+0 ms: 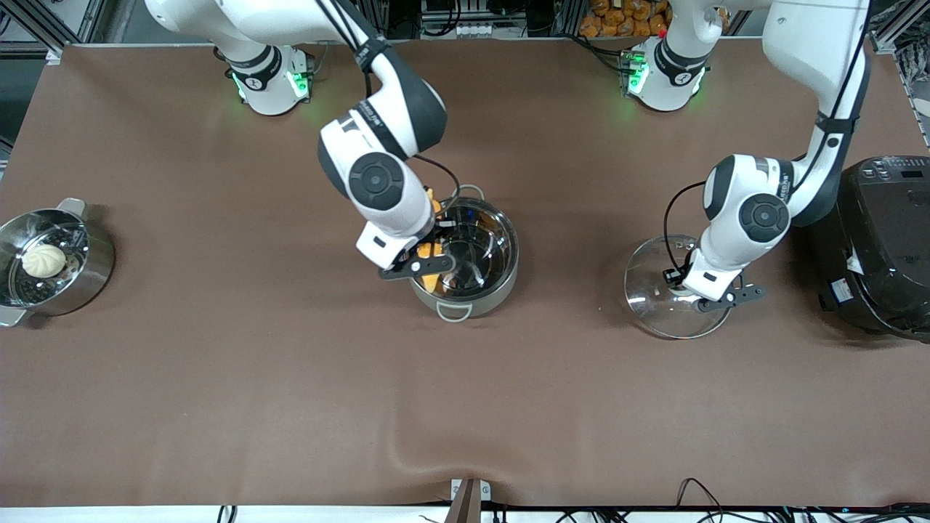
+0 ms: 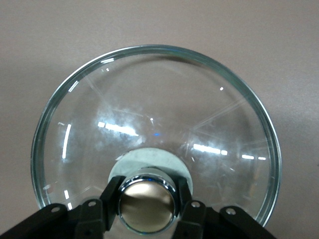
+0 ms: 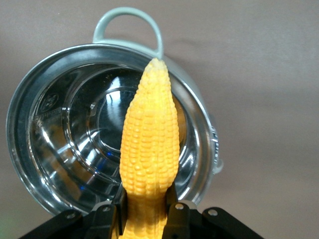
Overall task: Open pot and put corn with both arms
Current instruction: 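Lower the corn into the pot while the left gripper sets the lid down, then open both grippers and withdraw them from the pot and lid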
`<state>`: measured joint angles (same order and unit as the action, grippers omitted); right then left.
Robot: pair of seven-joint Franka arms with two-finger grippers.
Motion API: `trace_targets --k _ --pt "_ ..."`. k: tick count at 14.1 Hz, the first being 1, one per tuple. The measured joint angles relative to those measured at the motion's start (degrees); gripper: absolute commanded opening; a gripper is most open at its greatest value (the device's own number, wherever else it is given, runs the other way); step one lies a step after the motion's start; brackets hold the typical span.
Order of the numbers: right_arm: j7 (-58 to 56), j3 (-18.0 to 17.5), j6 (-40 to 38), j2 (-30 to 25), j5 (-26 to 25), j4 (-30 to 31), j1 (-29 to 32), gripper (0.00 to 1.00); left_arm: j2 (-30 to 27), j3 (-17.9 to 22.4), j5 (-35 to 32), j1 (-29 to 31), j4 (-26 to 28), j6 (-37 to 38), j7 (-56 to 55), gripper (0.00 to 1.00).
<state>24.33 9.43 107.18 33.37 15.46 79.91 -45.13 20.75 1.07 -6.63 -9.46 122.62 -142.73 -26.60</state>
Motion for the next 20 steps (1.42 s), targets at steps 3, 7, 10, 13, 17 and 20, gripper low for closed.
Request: trace_targets --k 3,7,10,13,17,20 --pt "-0.01 0.00 3.38 2.01 -0.13 0.01 -1.59 0.00 1.24 0.02 0.00 0.06 0.31 -1.66 0.00 0.00" --pt "1.37 0.03 5.24 3.69 -0.17 0.01 -2.86 1.00 1.33 0.02 0.00 0.11 0.30 -1.76 0.18 1.00" --pt "8.88 0.05 5.24 3.67 -0.90 -0.31 -3.60 1.00 1.47 0.03 0.00 0.45 -0.09 -1.98 0.58 1.00" --pt "11.12 1.05 5.17 3.52 -0.98 -0.91 -3.41 1.00 1.05 0.03 0.00 0.56 -2.80 -1.84 0.59 1.00" --pt "9.82 2.69 1.59 1.49 -1.17 -1.82 1.18 1.00 -4.90 0.09 0.00 0.87 -12.36 12.07 0.59 1.00" --pt "-7.08 4.61 -5.05 -2.30 -1.40 -2.12 10.07 1.00 -9.32 0.08 0.00 0.88 -26.56 30.00 0.59 1.00"
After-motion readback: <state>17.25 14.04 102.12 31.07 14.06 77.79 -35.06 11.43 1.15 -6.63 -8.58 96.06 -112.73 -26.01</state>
